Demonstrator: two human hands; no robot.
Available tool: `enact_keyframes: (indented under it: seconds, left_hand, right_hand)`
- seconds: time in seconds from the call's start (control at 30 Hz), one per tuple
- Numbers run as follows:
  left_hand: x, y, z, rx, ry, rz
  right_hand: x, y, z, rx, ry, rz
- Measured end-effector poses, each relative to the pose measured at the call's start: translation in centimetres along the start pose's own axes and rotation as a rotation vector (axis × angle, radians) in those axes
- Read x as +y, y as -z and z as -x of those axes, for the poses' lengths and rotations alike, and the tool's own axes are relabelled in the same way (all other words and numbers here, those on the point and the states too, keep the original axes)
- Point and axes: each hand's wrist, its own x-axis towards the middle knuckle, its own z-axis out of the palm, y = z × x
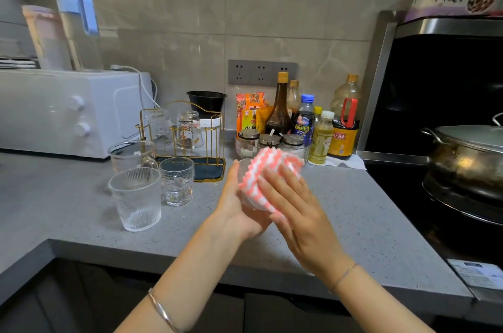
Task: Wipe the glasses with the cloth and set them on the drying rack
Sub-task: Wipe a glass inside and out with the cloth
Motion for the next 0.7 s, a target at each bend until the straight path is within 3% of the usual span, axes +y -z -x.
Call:
enact_keyframes:
  seconds: [0.23, 0.5, 0.7]
  left_hand:
    - [0.1, -0.3, 0.0, -0.031, -0.007, -0.043]
    - [0.0, 0.2, 0.0, 0.012, -0.030, 0.071]
    - [1.1, 0.6, -0.7, 0.035, -0.061, 0.021]
  right_hand:
    - [0.3, 0.1, 0.3, -0.051, 0.112, 0.117]
    - [0.7, 0.7, -1.1, -0.033, -0.002, 0.109]
    - [-0.5, 0.0, -0.6, -0.084, 0.155, 0.094]
